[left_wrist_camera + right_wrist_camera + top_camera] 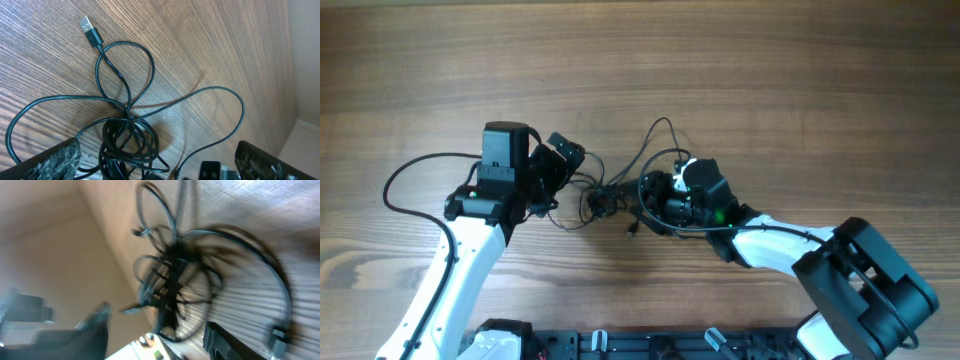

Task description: Untangle cables

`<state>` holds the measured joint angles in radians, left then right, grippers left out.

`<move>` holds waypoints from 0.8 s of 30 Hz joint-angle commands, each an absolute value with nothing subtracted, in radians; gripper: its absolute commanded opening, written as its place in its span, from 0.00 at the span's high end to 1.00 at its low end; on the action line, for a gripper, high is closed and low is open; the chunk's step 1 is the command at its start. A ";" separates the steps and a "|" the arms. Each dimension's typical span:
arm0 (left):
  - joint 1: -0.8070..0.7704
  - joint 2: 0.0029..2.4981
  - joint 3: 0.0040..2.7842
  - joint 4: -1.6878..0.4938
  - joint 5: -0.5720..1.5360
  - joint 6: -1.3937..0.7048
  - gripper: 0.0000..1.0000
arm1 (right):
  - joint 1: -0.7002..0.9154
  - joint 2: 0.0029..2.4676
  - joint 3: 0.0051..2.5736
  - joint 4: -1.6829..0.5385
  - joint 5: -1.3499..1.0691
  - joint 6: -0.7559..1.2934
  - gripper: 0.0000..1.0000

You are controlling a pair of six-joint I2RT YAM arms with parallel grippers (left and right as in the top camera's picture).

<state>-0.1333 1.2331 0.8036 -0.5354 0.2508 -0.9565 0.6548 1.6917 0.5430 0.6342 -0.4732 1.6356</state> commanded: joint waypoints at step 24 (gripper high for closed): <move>-0.167 1.306 0.802 -0.545 0.226 -0.958 0.00 | 0.720 1.987 0.741 0.765 -0.331 1.906 0.82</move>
